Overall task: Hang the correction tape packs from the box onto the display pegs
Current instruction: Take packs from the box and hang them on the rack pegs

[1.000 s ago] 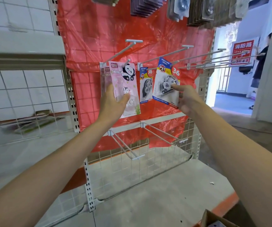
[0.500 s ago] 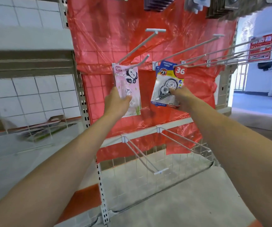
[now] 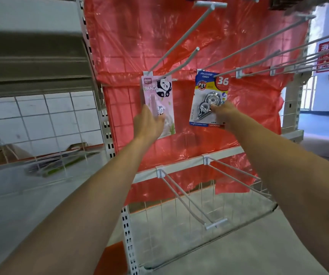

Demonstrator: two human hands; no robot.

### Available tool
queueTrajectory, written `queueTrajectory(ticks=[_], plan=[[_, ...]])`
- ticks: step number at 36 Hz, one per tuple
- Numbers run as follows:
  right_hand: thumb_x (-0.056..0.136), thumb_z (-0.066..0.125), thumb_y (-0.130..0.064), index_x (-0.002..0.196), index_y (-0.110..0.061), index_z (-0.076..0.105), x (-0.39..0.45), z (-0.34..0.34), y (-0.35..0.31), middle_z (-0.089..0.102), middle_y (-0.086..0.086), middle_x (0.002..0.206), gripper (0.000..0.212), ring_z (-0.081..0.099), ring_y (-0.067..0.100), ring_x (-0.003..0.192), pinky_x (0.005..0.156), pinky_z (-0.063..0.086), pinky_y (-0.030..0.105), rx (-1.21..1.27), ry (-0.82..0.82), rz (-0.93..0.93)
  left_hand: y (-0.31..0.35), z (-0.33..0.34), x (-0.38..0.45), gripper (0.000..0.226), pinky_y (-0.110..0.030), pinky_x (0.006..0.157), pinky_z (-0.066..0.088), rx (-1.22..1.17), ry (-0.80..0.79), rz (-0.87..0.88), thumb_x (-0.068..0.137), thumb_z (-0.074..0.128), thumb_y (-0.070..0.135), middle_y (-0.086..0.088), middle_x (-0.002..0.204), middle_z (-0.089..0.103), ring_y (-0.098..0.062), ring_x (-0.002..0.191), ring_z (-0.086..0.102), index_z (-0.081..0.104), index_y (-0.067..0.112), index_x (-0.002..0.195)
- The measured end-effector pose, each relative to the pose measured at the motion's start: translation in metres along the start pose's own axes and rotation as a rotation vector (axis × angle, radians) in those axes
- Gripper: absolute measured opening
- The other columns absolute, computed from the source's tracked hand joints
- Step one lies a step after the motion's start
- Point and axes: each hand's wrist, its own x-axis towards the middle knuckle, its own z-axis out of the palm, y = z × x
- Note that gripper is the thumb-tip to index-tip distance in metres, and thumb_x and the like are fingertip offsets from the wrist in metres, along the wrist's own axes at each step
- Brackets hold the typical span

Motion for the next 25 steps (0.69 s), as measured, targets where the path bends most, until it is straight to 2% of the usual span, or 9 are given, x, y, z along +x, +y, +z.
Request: queueTrajectory(ticks=[5, 7, 10, 12, 14, 18, 20, 22, 25], plan=[[0.093, 0.060, -0.011, 0.122, -0.006, 0.048, -0.008, 0.000, 0.006, 0.061, 0.015, 0.116, 0.032, 0.060, 0.028, 0.106, 0.095, 0.050, 0.044, 0.085, 0.026, -0.026, -0.001, -0.001, -0.005, 0.044, -0.026, 0.050, 0.033, -0.013, 0.004, 0.015, 0.094, 0.056, 0.024, -0.009, 0.103, 0.048, -0.015, 0.067, 0.045, 0.041, -0.001, 0.127], [0.092, 0.061, -0.007, 0.111, -0.009, 0.048, -0.012, -0.002, 0.011, 0.060, 0.018, 0.122, 0.024, 0.061, 0.032, 0.109, 0.096, 0.050, 0.049, 0.129, 0.021, -0.034, -0.001, -0.002, -0.008, 0.042, -0.027, 0.059, 0.035, -0.056, -0.002, 0.003, 0.093, 0.057, 0.025, -0.007, 0.104, 0.048, -0.018, 0.076, 0.047, 0.044, 0.000, 0.124], [0.092, 0.058, -0.004, 0.113, -0.002, 0.049, -0.019, -0.006, 0.016, 0.057, 0.020, 0.119, 0.022, 0.057, 0.033, 0.114, 0.098, 0.047, 0.046, 0.101, 0.053, -0.069, -0.007, 0.000, -0.015, 0.019, -0.026, 0.057, 0.040, -0.094, -0.019, 0.017, 0.091, 0.061, 0.022, -0.003, 0.099, 0.049, -0.018, 0.083, 0.050, 0.047, 0.012, 0.099], [0.093, 0.056, -0.006, 0.127, 0.001, 0.043, -0.021, -0.007, 0.023, 0.054, 0.022, 0.125, 0.037, 0.055, 0.033, 0.113, 0.097, 0.047, 0.045, 0.033, 0.078, -0.083, -0.011, 0.001, -0.020, 0.018, -0.036, 0.062, 0.056, -0.132, -0.044, 0.003, 0.090, 0.062, 0.019, -0.010, 0.102, 0.060, -0.023, 0.076, 0.064, 0.047, 0.010, 0.097], [0.095, 0.052, -0.006, 0.130, 0.000, 0.041, -0.025, -0.007, 0.027, 0.053, 0.022, 0.128, 0.038, 0.055, 0.030, 0.105, 0.094, 0.048, 0.046, -0.044, 0.073, -0.099, -0.014, 0.000, -0.024, 0.022, -0.050, 0.064, 0.058, -0.143, -0.067, -0.020, 0.091, 0.061, 0.018, -0.017, 0.100, 0.063, -0.027, 0.069, 0.070, 0.044, 0.008, 0.102], [0.095, 0.046, -0.004, 0.148, -0.012, 0.028, -0.032, -0.007, 0.032, 0.056, 0.017, 0.122, 0.056, 0.060, 0.035, 0.097, 0.085, 0.052, 0.046, -0.188, 0.054, -0.138, -0.026, -0.002, -0.024, 0.022, -0.052, 0.057, 0.056, 0.078, -0.065, 0.065, 0.089, 0.056, 0.016, -0.022, 0.076, 0.067, -0.034, 0.062, 0.068, 0.058, -0.006, 0.090], [0.095, 0.044, -0.002, 0.152, -0.015, 0.018, -0.036, -0.006, 0.033, 0.054, 0.016, 0.126, 0.064, 0.060, 0.036, 0.101, 0.090, 0.051, 0.048, -0.236, 0.047, -0.197, -0.030, -0.002, -0.027, 0.022, -0.050, 0.055, 0.055, 0.172, -0.076, 0.088, 0.089, 0.051, 0.012, -0.022, 0.072, 0.066, -0.035, 0.060, 0.067, 0.061, -0.006, 0.082], [0.097, 0.044, -0.004, 0.147, -0.002, 0.026, -0.038, -0.007, 0.033, 0.051, 0.023, 0.133, 0.053, 0.057, 0.039, 0.112, 0.096, 0.047, 0.050, -0.324, 0.042, -0.200, -0.030, -0.003, -0.034, 0.026, -0.047, 0.056, 0.056, 0.241, -0.074, 0.096, 0.091, 0.047, 0.012, -0.019, 0.070, 0.066, -0.032, 0.059, 0.067, 0.061, -0.004, 0.077], [0.099, 0.041, -0.008, 0.128, 0.009, 0.044, -0.046, -0.010, 0.035, 0.055, 0.031, 0.123, 0.034, 0.056, 0.043, 0.112, 0.095, 0.046, 0.048, -0.485, 0.025, -0.129, -0.025, -0.006, -0.049, 0.028, -0.035, 0.054, 0.053, 0.387, -0.126, 0.104, 0.092, 0.048, 0.015, -0.009, 0.063, 0.061, -0.026, 0.059, 0.062, 0.061, -0.001, 0.073]])
